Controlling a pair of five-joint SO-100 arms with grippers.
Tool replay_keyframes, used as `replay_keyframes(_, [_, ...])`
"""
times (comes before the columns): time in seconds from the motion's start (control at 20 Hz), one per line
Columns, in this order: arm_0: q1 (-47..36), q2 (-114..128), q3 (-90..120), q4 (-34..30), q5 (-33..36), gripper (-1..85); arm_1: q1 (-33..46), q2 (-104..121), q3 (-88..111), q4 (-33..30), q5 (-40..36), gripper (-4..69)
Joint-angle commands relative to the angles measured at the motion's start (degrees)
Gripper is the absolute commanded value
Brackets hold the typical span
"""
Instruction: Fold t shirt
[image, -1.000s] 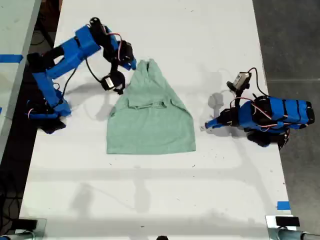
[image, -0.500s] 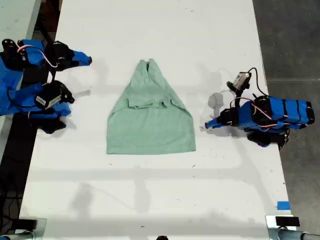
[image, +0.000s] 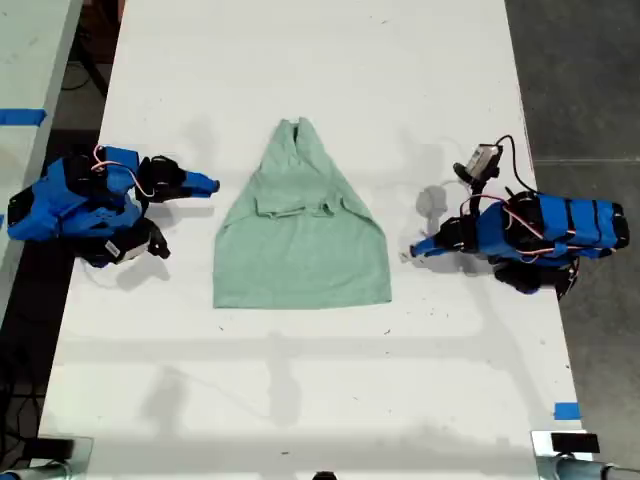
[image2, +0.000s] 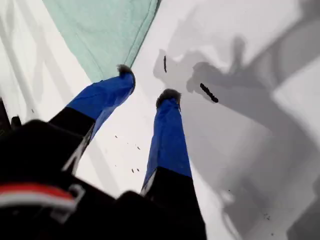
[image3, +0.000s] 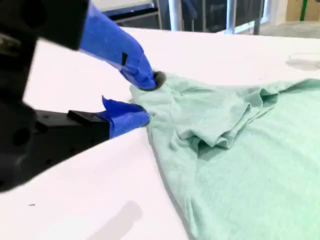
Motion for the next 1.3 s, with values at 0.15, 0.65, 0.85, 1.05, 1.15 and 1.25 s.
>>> replay_keyframes(0.15, [6.15, 1.49, 2.81, -1.76, -5.54, 1.9, -0.18, 0.26, 3.08, 0.18, -0.88, 12.7])
replay_keyframes(0.65, [31.46, 1.67, 3.96, -2.55, -7.47, 11.4, -0.18, 0.26, 3.08, 0.18, -0.97, 12.7])
replay_keyframes(0.85, [26.98, 1.67, 4.57, -3.25, -7.47, 11.4, -0.18, 0.26, 3.08, 0.18, -0.97, 12.7])
replay_keyframes(1.05, [25.22, 1.67, 4.57, -3.25, -7.47, 11.4, -0.18, 0.26, 3.08, 0.18, -0.97, 12.7])
replay_keyframes(1.15, [25.05, 1.67, 4.57, -3.25, -7.47, 11.4, -0.18, 0.26, 3.08, 0.18, -0.97, 12.7])
replay_keyframes(1.25, [25.14, 1.67, 4.57, -3.25, -7.47, 11.4, -0.18, 0.26, 3.08, 0.18, -0.97, 12.7])
